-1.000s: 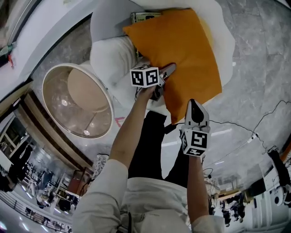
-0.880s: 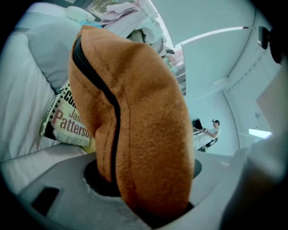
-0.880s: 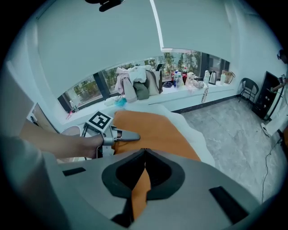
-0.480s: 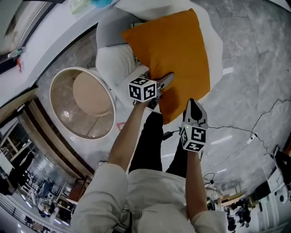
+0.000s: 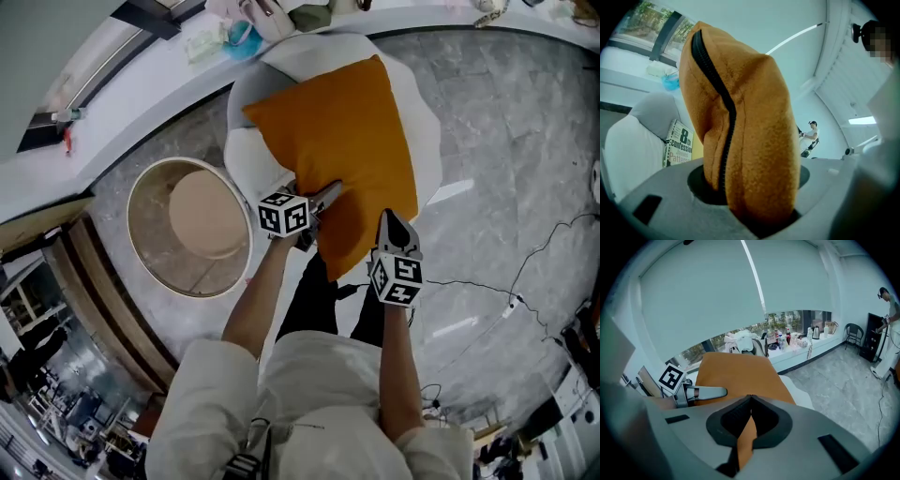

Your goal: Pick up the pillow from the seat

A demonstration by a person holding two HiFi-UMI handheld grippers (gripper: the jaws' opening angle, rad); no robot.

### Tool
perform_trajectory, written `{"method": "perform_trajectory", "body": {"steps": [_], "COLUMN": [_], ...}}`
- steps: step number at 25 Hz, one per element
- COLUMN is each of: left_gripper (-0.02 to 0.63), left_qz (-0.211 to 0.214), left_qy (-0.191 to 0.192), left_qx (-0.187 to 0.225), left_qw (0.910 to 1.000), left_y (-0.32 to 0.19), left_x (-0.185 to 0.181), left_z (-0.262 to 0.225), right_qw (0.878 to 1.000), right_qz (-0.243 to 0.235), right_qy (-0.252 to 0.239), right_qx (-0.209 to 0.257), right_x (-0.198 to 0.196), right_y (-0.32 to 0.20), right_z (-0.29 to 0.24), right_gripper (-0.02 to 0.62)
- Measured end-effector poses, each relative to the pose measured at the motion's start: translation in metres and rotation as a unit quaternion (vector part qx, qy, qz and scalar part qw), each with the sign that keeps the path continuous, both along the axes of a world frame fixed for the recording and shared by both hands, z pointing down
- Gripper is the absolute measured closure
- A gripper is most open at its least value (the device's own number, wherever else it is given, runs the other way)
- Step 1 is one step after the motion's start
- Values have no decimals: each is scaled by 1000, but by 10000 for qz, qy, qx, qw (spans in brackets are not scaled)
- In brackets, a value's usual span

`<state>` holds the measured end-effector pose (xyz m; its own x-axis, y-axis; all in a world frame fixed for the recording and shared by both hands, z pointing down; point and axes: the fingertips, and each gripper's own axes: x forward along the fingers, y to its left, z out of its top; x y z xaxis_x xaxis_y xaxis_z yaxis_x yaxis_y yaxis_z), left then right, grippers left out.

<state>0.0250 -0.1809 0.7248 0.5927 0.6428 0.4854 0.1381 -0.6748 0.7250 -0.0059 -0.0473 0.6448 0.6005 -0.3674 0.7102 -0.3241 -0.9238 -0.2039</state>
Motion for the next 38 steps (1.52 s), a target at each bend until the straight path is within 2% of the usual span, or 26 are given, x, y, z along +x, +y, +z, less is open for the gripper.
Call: {"method": "perform_trajectory", "body": {"steps": [3,7,9,12,15,18,25,31,35,38], "left_gripper": [331,331,331,331,333,336,336,336,336,336], "left_qz": [-122,-249,-315,-510,-754,-1029,-1718,-2215,-2478,-2568], "left_qy": [-18,-50,-68,-54,-103,-127,82,206,265,252], "left_qx": [77,201,248,373,484,579,924,878,919,901], "left_qw": [9999,9995,9992,9980,9959,9929,9807,9710,9641,9619], "left_y": [-4,-10,-15,-23,-22,-23,-13,10,41,68], "left_x": [-6,-21,-27,-32,-44,-53,-53,-57,-67,-72], "left_z": [-21,-49,-63,-79,-89,-101,-138,-165,-175,-172], "right_qw": [9998,9978,9959,9908,9803,9730,9619,9520,9438,9428], "right_qz": [-147,62,20,-334,-749,-1126,-1943,-2439,-2834,-2925], "right_qy": [-67,-415,-567,-838,-1271,-1437,-1169,-837,-516,-326], "right_qx": [85,518,710,1011,1310,1412,1527,1651,1619,1567], "right_x": [-1,-8,-10,-11,-20,-21,-8,4,7,12], "right_y": [-8,-4,-6,-15,-24,-30,-17,8,29,50], "right_z": [-17,-31,-36,-41,-48,-62,-95,-118,-132,-136], "right_gripper": [588,589,589,588,589,589,589,589,589,589]}}
